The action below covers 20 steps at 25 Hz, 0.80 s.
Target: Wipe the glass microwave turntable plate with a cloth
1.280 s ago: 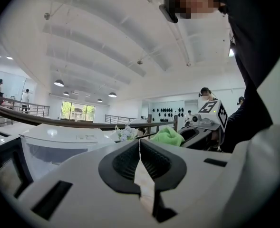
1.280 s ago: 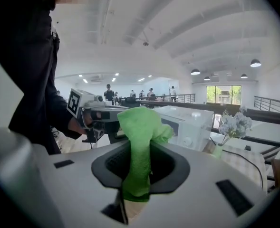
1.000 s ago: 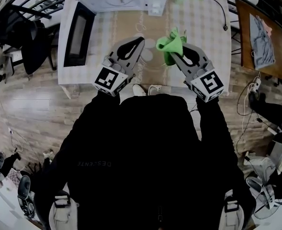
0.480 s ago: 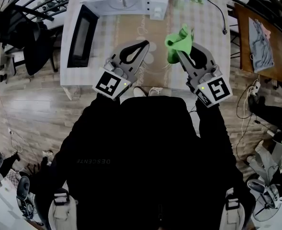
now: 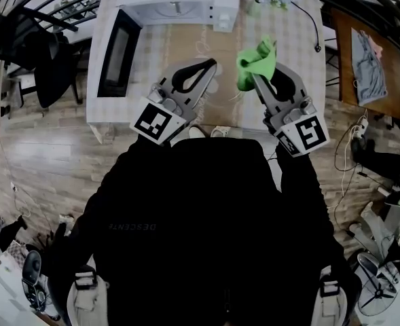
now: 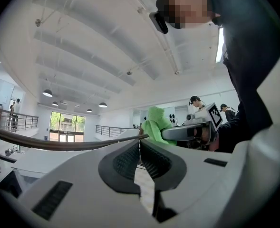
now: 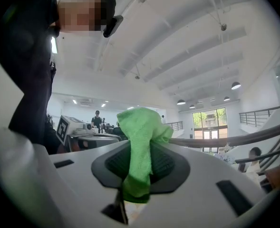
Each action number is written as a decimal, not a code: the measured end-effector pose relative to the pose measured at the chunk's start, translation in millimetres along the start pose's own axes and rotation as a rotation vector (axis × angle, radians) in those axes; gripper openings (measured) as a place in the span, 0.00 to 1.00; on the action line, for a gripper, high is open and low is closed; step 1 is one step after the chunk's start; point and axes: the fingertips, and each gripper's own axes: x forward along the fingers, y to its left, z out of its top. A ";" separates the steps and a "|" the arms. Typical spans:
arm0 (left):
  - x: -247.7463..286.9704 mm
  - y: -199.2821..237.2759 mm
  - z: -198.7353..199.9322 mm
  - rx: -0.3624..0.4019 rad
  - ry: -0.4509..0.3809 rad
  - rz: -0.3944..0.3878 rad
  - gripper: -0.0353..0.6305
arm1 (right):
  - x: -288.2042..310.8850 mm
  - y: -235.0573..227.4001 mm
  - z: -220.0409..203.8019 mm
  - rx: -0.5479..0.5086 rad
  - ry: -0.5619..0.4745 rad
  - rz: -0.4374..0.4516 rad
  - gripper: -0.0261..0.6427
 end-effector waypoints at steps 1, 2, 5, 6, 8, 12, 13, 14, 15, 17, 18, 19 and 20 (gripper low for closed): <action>0.5 -0.3 0.3 0.001 0.001 -0.003 0.09 | 0.3 -0.1 -0.8 0.001 0.002 0.000 0.18; 0.9 -0.4 0.1 0.001 0.003 -0.005 0.09 | 1.0 -0.2 -2.4 0.002 0.005 0.001 0.18; 1.7 0.3 -2.0 0.000 0.008 -0.008 0.09 | 2.8 -0.4 -9.4 0.012 0.017 0.003 0.18; 1.7 0.6 -3.0 -0.002 0.010 -0.007 0.09 | 2.7 -0.5 -11.7 0.016 0.021 0.001 0.18; 1.8 1.2 -5.1 -0.004 0.013 -0.004 0.09 | 2.8 -1.1 -14.6 0.019 0.024 -0.004 0.18; 2.6 -0.6 -10.4 -0.005 0.021 -0.006 0.09 | 4.6 -0.9 -18.0 0.014 0.022 -0.010 0.18; 3.2 -1.5 -11.5 -0.004 0.024 -0.007 0.09 | 4.6 -1.6 -19.0 0.017 0.022 -0.012 0.18; 4.2 -2.2 -12.3 -0.004 0.026 -0.008 0.09 | 4.6 -2.8 -20.1 0.023 0.021 -0.015 0.18; 5.4 -2.8 -12.8 -0.003 0.027 -0.010 0.09 | 4.4 -4.3 -21.3 0.030 0.021 -0.017 0.18; 7.1 -4.0 -13.4 -0.003 0.027 -0.012 0.09 | 3.5 -6.5 -23.8 0.040 0.023 -0.020 0.18; 7.5 -4.7 -13.6 -0.003 0.027 -0.013 0.09 | 2.9 -6.9 -24.9 0.041 0.025 -0.021 0.18; 7.7 -5.4 -14.0 -0.004 0.028 -0.013 0.09 | 2.3 -7.0 -26.0 0.041 0.028 -0.021 0.18; 7.9 -6.0 -14.7 -0.005 0.029 -0.012 0.09 | 1.7 -6.9 -27.2 0.041 0.031 -0.019 0.18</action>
